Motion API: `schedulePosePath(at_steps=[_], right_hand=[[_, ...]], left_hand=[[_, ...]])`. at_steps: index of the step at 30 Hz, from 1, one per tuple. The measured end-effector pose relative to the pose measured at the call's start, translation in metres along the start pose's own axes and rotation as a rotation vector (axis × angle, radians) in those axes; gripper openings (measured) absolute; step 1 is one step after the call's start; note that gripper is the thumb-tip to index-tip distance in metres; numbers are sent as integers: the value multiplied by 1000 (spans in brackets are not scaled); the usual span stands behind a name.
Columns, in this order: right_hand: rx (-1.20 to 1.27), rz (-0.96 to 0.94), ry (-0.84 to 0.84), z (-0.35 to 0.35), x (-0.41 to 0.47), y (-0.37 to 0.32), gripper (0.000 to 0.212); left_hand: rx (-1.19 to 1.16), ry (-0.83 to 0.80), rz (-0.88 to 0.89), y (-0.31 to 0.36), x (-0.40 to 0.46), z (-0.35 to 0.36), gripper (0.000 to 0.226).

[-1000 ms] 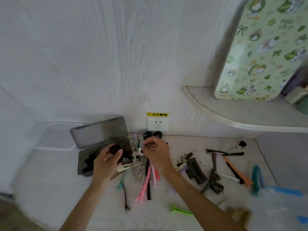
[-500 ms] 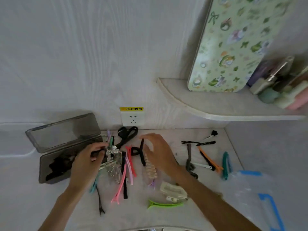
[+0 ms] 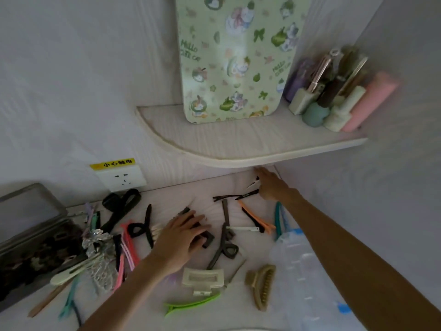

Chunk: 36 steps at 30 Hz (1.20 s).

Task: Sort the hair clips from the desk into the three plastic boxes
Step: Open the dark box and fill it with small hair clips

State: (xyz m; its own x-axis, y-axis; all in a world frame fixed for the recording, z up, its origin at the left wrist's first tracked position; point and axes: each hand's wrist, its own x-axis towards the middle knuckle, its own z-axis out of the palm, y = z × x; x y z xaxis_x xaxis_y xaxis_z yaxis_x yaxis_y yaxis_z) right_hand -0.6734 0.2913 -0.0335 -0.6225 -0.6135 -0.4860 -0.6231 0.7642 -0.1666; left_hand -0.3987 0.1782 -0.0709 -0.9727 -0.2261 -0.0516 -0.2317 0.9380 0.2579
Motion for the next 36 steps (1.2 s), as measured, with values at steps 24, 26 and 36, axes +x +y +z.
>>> schedulePosePath(at_steps=[24, 26, 36], right_hand=[[132, -133, -108, 63, -80, -71, 30], [162, -134, -27, 74, -80, -79, 23], [768, -45, -19, 46, -90, -85, 22]], left_hand=[[-41, -31, -148, 4, 12, -25, 21], [-68, -11, -167, -5, 2, -24, 23], [-267, 234, -243, -19, -37, -56, 30]])
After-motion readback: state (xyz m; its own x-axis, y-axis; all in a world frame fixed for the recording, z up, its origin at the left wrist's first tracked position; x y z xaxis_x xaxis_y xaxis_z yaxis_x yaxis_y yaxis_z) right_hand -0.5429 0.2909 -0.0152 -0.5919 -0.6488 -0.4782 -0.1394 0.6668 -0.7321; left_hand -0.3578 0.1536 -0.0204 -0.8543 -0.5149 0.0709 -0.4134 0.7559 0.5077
